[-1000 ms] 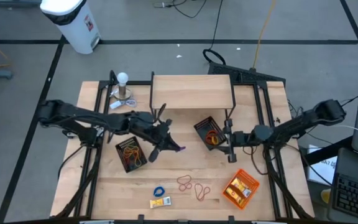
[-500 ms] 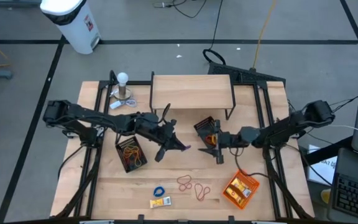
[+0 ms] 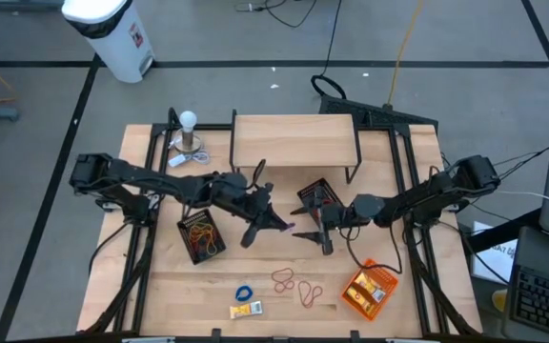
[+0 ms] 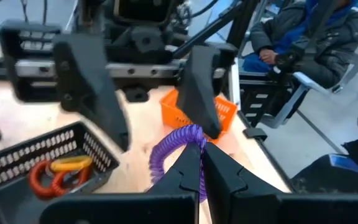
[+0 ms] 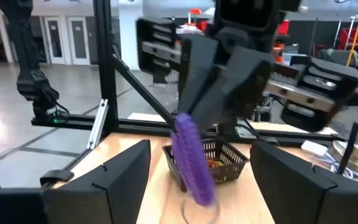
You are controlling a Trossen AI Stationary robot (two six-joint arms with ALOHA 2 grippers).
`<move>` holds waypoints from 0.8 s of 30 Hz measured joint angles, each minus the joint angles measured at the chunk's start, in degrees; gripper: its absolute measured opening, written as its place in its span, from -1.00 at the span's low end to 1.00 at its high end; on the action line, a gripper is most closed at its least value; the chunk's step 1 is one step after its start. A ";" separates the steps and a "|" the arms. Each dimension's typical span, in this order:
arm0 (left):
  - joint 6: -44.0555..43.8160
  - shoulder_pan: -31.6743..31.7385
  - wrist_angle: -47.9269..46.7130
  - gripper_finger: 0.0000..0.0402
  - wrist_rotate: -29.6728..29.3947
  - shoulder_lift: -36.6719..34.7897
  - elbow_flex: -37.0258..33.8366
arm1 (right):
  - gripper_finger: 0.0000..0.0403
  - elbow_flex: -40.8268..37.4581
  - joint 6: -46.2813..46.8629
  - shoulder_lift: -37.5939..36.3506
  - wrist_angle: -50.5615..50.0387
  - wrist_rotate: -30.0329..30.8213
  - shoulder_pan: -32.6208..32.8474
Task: Pick & Place Office Desk Supplies
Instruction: Put the purple spring keychain into the right black bin
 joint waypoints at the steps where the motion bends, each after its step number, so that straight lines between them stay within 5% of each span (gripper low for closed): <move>1: -0.01 0.16 -0.26 -0.99 -0.01 0.08 0.00 | 0.27 0.00 0.00 0.00 -0.34 0.09 0.00; 17: -0.42 0.91 0.82 -0.98 -3.01 0.09 0.00 | -0.19 -0.02 1.21 0.00 -1.34 0.63 -0.81; 24: -1.21 0.91 0.42 -0.98 -3.00 0.09 0.00 | -0.75 -0.04 1.88 0.00 -1.56 0.62 -1.50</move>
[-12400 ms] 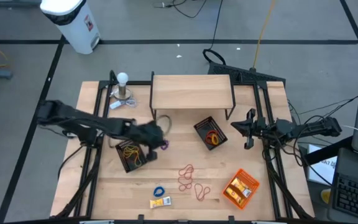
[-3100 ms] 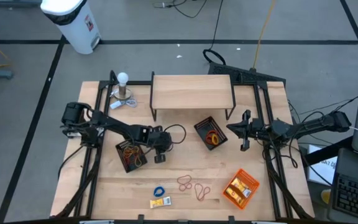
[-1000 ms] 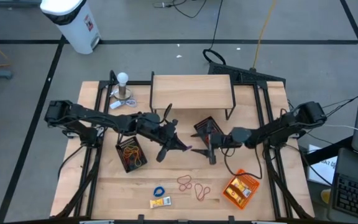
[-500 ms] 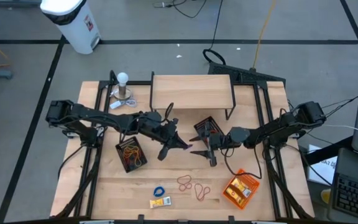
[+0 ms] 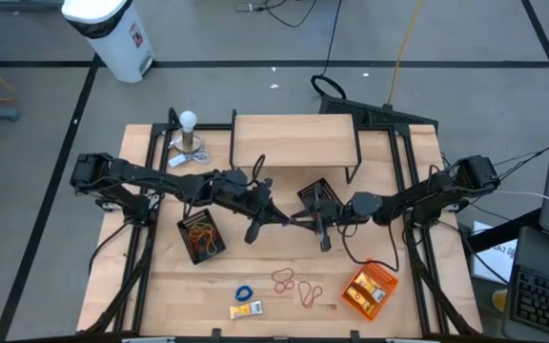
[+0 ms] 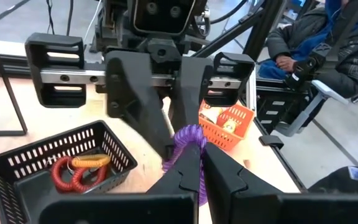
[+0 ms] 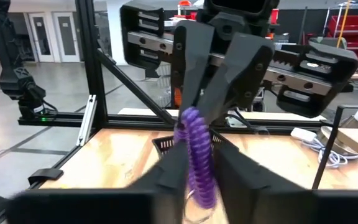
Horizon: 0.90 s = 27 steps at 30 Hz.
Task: Pick & Place Office Desk Supplies
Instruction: Put the purple spring keychain into the right black bin
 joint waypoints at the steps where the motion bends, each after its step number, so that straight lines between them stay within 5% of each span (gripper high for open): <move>1: -0.06 0.00 -0.07 -0.98 0.01 0.00 0.00 | -0.85 0.00 0.00 0.00 -0.03 0.00 -0.01; 6: -0.13 0.00 -0.40 -0.95 0.37 0.00 0.00 | -0.92 -0.02 -0.81 0.00 0.00 0.37 0.47; 11: 0.00 0.00 -3.45 -0.70 2.61 -2.92 -0.02 | -0.96 -0.02 -1.77 0.00 0.24 0.23 1.04; 20: 4.52 0.00 -24.19 -0.22 2.81 -16.38 -0.04 | -0.97 -0.07 -2.13 -0.69 0.16 -0.02 1.12; 27: 5.31 -2.36 -38.56 -0.40 -13.90 -31.63 -5.47 | -0.97 -1.31 -2.67 -4.65 -2.79 0.10 2.22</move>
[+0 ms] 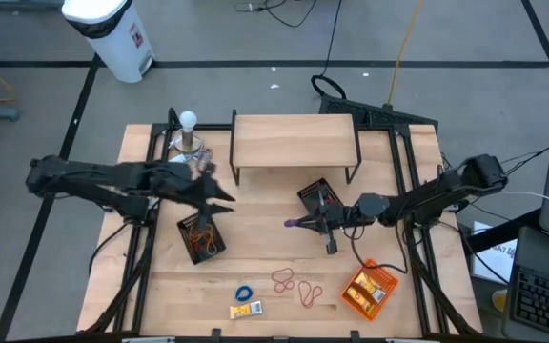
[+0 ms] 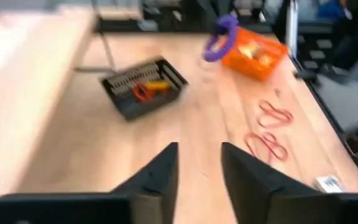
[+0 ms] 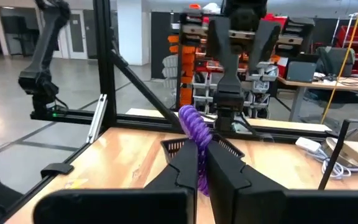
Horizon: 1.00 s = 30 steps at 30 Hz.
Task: Pick & Place Office Desk Supplies
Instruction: Put the purple spring keychain into the right black bin
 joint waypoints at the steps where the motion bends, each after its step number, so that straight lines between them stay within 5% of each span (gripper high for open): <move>1: 0.00 -0.27 0.62 -0.48 -1.33 -2.53 -1.59 | -0.97 -0.22 -0.01 -1.01 -0.61 0.45 0.14; 6: -1.48 -1.43 3.76 -0.95 -6.53 -12.75 -11.52 | -0.97 -1.12 0.03 -8.21 -8.64 5.34 1.16; 16: 1.20 -1.47 15.76 -0.98 -17.43 -20.45 -26.18 | -0.98 -1.12 5.20 -27.17 -30.74 -0.88 -2.77; 30: 3.99 -0.19 27.20 -0.97 -18.19 -25.45 -36.15 | -0.98 -1.12 5.64 -52.00 -50.99 1.26 -4.37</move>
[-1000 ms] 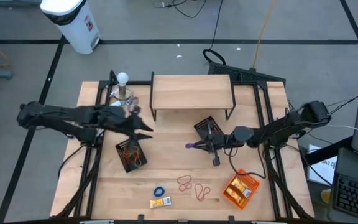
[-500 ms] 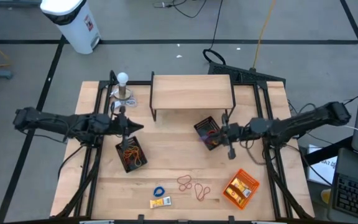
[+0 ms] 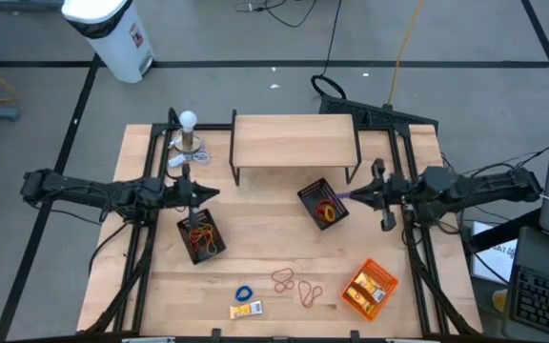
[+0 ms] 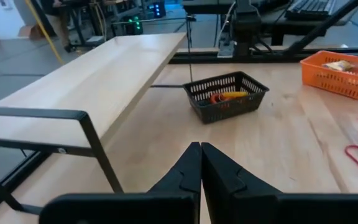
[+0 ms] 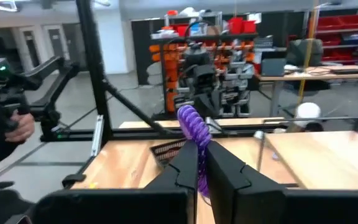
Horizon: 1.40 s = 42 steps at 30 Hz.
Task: Pick & Place Office Desk Supplies
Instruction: Put the purple spring keychain into the right black bin
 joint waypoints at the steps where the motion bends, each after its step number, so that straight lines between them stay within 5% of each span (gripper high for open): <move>1: -0.47 0.24 -0.02 -0.98 0.01 -0.08 -0.04 | -0.98 0.00 -0.23 -1.38 -1.22 1.05 -0.02; 14: -2.31 0.27 -0.25 -0.90 0.11 -0.08 -0.04 | -0.98 -10.81 0.76 -17.44 -4.69 12.03 -0.04; 29: -2.26 0.27 -0.22 -0.89 0.11 -0.06 -0.04 | -0.97 -23.11 6.22 -23.97 0.56 12.24 -0.04; 35: -2.12 0.27 -0.14 -0.89 0.11 -0.06 -0.04 | -0.97 -17.39 6.22 -18.42 0.56 13.35 -0.04; 42: -1.31 0.27 1.70 -0.89 0.09 -0.06 -0.02 | -0.97 -3.70 7.58 0.62 -8.41 13.46 -0.06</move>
